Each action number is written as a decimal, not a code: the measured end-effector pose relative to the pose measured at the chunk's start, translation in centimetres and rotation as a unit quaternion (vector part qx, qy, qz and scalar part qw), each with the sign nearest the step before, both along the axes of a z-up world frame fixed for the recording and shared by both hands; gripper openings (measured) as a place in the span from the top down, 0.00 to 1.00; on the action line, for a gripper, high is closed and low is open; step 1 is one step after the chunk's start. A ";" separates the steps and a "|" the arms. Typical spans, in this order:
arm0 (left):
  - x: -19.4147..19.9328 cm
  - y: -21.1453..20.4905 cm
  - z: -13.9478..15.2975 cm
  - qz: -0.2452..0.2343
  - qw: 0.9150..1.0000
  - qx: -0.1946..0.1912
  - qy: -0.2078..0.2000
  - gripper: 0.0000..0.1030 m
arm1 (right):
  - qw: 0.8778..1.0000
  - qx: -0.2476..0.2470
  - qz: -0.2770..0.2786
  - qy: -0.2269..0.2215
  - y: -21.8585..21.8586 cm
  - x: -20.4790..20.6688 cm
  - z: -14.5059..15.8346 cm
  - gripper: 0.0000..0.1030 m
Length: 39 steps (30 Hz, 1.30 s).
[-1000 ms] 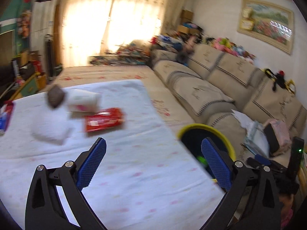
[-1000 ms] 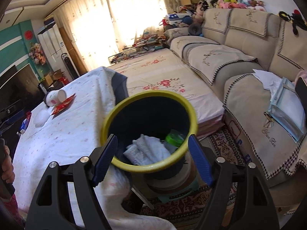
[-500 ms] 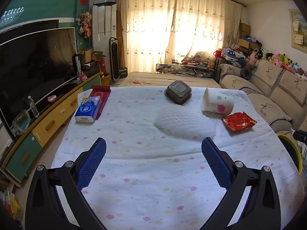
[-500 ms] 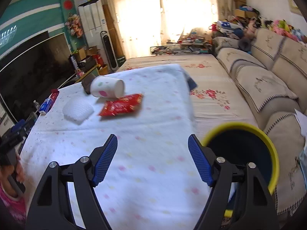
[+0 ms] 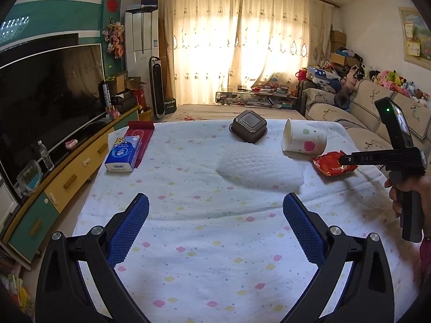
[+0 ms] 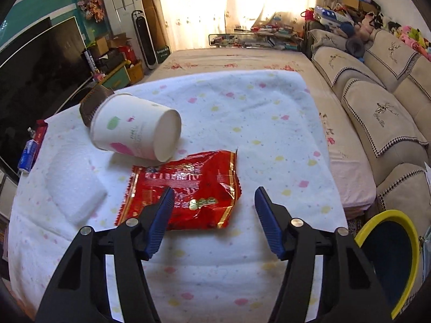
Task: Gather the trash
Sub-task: 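Grasp the red snack packet with the right gripper, then carry the packet over the bin and open the right gripper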
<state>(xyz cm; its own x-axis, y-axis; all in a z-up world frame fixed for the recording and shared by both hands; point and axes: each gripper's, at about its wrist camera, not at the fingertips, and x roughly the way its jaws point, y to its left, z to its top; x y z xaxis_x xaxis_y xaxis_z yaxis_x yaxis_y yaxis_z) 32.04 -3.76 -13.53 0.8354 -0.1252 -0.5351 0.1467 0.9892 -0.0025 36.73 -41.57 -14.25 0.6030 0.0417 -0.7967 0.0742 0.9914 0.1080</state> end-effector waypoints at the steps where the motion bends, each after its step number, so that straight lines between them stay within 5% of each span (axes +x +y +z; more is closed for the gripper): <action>1: 0.1 -0.1 -0.1 -0.002 1.000 -0.002 0.004 0.05 | 1.000 0.001 0.000 0.001 0.1 0.1 -0.2 0.43; 9: 0.3 0.0 -0.5 -0.002 1.000 -0.006 0.013 0.05 | 1.000 0.008 0.008 0.007 0.3 0.3 -0.8 0.56; 12: 0.4 -0.1 -0.7 -0.003 1.000 -0.005 0.016 0.05 | 1.000 0.006 0.007 0.005 0.3 0.3 -0.8 0.70; 20: 0.5 -0.2 -0.9 -0.005 1.000 0.000 0.019 0.05 | 1.000 0.011 0.004 -0.004 -0.1 -0.1 -0.5 0.87; 39: 0.5 -0.3 -1.1 -0.007 1.000 -0.002 0.018 0.05 | 0.996 0.018 -0.050 -0.066 -6.2 -10.3 3.9 0.90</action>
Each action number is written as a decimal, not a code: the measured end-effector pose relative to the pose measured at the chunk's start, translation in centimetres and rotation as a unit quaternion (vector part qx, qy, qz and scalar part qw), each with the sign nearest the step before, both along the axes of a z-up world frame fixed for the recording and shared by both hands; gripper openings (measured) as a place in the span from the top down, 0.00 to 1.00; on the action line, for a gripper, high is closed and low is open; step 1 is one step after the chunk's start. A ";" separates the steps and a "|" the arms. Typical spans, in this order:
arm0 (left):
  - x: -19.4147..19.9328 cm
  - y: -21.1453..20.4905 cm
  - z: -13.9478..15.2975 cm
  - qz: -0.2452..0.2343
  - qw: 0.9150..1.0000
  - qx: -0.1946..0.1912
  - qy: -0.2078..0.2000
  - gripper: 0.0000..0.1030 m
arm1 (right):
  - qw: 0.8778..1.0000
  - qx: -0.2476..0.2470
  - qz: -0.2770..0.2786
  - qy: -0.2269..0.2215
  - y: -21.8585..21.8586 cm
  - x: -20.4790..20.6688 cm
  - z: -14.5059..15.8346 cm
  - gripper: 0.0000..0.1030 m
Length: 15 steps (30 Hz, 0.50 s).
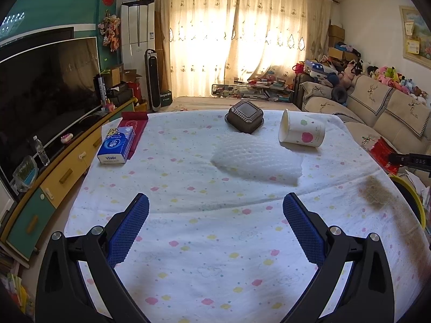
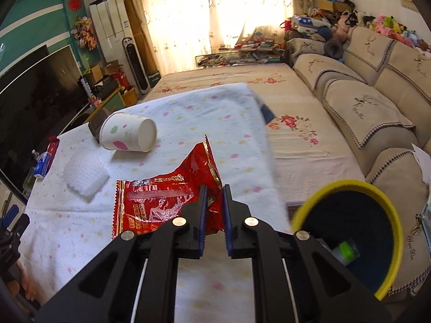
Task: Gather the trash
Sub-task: 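Carry the packet over the bin and open the right gripper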
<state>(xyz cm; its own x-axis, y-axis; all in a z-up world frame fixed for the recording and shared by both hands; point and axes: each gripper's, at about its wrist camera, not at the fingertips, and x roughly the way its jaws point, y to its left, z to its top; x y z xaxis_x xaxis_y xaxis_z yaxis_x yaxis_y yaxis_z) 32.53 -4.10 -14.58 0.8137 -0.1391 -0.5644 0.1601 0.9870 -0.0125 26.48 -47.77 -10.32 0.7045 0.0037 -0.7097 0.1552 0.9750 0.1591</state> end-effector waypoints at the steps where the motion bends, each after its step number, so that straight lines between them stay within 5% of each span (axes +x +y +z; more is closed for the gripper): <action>1: -0.1 -0.1 0.0 0.000 1.000 0.001 -0.001 0.05 | 1.000 -0.002 -0.008 -0.002 -0.8 -0.8 0.1 0.90; 15: -0.2 -0.7 -0.1 -0.005 1.000 0.016 -0.005 0.05 | 0.982 -0.022 -0.181 0.054 -14.7 -8.2 -5.0 0.87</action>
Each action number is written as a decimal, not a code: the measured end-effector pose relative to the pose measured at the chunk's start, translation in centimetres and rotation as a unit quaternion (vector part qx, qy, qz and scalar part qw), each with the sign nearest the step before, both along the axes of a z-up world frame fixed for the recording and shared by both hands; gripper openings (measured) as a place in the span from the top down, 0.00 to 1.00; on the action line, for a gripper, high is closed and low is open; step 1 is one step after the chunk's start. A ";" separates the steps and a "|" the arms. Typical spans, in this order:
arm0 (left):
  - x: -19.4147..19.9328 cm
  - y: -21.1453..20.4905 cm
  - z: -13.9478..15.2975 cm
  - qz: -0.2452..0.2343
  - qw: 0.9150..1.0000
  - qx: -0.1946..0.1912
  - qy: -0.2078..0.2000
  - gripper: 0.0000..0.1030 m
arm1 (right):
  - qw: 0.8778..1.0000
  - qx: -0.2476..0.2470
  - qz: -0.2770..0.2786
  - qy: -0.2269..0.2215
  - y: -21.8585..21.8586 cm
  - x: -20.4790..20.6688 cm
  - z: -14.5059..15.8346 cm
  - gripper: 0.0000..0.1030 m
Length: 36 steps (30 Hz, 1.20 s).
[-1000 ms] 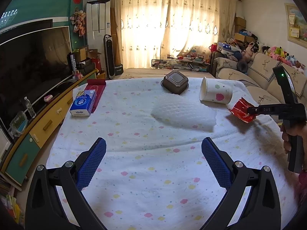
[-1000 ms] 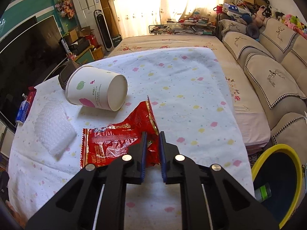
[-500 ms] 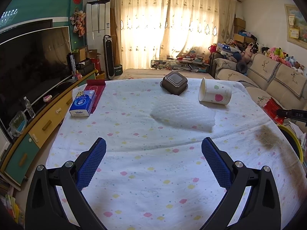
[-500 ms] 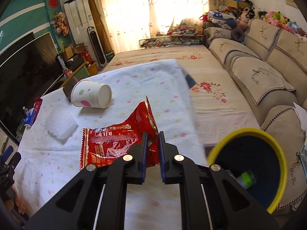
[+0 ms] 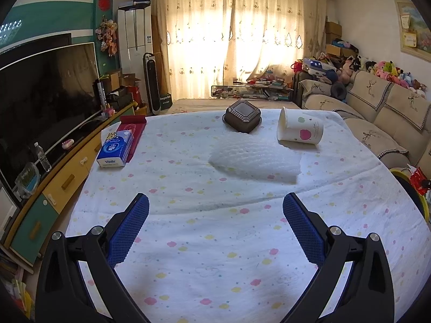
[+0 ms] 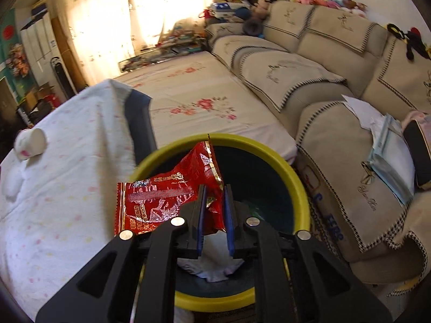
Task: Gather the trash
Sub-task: 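Carry the packet over the bin and open the right gripper, then grasp the white foam net sleeve with the left gripper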
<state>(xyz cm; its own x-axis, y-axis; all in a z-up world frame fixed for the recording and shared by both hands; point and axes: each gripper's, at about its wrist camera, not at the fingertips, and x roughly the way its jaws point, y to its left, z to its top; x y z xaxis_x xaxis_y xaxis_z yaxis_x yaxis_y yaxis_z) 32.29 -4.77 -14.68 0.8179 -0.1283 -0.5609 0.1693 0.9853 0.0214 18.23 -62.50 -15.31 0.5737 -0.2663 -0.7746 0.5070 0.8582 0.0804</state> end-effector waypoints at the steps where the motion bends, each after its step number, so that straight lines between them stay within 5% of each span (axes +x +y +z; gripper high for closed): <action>1: 0.0 0.0 0.0 0.000 1.000 0.001 0.001 0.05 | 1.000 0.000 -0.005 0.005 -0.4 0.1 -0.5 0.84; 3: 0.0 -0.1 -0.1 -0.001 1.000 0.004 0.002 0.05 | 1.000 0.001 -0.015 0.012 -1.0 0.2 -1.2 0.73; 5: 0.0 -0.2 -0.2 -0.002 1.000 0.006 0.002 0.05 | 1.000 0.003 -0.026 0.003 -1.2 -0.2 -1.5 0.52; 13: 0.2 -0.6 -0.4 -0.011 1.000 0.007 0.007 0.05 | 1.000 -0.003 -0.016 -0.024 0.2 -1.5 -0.2 0.47; 21: 2.0 -3.1 -0.8 -0.063 0.995 -0.009 0.081 0.05 | 0.999 -0.004 0.020 -0.041 2.1 -1.7 1.0 0.46; 36: 15.6 -7.8 -1.1 -0.070 0.990 0.019 0.122 0.05 | 0.998 0.030 0.043 -0.038 2.6 -0.4 -0.5 0.45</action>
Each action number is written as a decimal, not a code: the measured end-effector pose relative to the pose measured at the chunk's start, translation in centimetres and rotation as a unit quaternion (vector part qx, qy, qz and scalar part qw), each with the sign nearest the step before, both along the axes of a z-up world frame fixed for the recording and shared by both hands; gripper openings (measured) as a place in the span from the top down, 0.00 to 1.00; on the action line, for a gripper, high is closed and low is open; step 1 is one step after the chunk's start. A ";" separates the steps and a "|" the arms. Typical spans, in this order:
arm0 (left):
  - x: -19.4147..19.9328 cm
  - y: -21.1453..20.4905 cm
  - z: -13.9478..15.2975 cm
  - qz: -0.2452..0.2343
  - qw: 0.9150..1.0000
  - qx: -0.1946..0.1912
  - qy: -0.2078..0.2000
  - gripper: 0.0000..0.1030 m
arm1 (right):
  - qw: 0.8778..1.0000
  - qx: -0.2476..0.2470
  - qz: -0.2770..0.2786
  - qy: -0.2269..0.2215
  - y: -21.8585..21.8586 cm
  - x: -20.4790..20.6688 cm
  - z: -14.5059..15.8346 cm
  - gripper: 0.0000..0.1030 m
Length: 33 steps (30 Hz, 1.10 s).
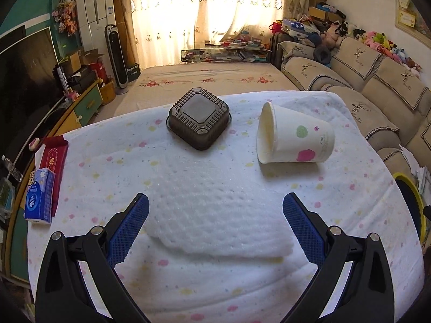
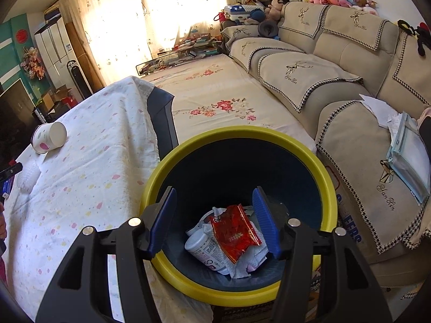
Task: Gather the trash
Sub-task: 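Grasp the white foam net sleeve with the left gripper, then carry the foam net over the bin and open the left gripper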
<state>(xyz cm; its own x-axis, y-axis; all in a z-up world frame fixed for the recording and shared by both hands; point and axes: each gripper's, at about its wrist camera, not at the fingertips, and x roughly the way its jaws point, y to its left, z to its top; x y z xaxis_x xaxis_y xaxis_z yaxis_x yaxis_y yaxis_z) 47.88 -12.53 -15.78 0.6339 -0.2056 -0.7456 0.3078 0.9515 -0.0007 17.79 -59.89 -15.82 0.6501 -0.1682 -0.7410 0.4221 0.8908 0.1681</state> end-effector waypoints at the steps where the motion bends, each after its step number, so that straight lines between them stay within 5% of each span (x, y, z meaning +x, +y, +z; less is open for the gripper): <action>1: 0.6 0.0 -0.4 0.003 1.000 0.005 0.004 0.05 | 1.000 0.001 0.001 0.000 -0.1 0.1 0.0 0.46; 14: 2.4 -0.6 -3.1 -0.007 0.999 0.006 0.043 0.10 | 1.000 0.009 0.010 0.000 -0.2 0.9 0.0 0.46; 17: 1.6 -0.8 -3.0 -0.021 0.999 -0.004 0.036 0.26 | 1.000 0.010 0.011 -0.002 -0.2 1.0 0.2 0.46; 22: 0.0 -2.2 -2.4 -0.058 0.998 0.002 0.023 0.68 | 1.000 0.011 0.014 -0.007 0.2 1.0 0.7 0.46; 25: -0.8 -2.9 -1.6 -0.065 0.998 0.004 0.016 0.77 | 1.000 0.010 0.019 -0.010 0.5 0.7 1.0 0.46; 33: -6.6 -2.8 2.9 -0.082 0.997 -0.007 -0.010 0.79 | 0.999 0.007 0.015 -0.034 0.3 -1.6 2.9 0.46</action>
